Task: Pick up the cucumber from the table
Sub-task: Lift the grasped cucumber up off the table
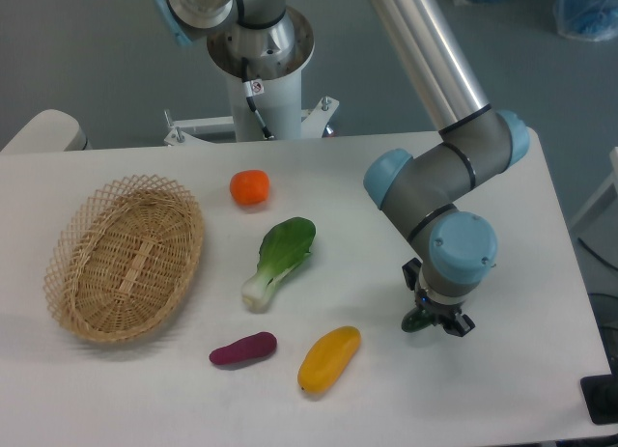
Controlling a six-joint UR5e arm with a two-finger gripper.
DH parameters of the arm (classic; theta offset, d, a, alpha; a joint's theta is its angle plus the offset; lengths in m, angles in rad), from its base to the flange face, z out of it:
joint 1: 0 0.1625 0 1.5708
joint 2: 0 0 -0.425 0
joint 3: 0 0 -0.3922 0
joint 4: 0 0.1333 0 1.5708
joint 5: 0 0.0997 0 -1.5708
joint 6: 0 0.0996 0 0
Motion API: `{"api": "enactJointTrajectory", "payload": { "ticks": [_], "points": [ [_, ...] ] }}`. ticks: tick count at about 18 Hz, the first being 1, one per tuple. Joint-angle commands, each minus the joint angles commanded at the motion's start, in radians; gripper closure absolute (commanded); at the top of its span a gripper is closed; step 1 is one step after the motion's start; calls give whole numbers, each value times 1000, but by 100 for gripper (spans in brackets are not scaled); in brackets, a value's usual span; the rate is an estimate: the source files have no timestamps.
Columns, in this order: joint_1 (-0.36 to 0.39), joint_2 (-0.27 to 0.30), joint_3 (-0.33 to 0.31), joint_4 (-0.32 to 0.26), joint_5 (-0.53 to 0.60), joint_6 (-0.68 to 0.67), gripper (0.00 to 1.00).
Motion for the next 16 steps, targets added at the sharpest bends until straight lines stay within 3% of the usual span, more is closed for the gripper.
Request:
{"api": "enactJointTrajectory", "payload": {
  "ticks": [9,12,16],
  "points": [
    [-6,-61,131,-26,-110,-110,79],
    [-20,-95,193,-75,-121,-159,79],
    [-29,-101,201,-78,-114,-163,78]
  ]
}}
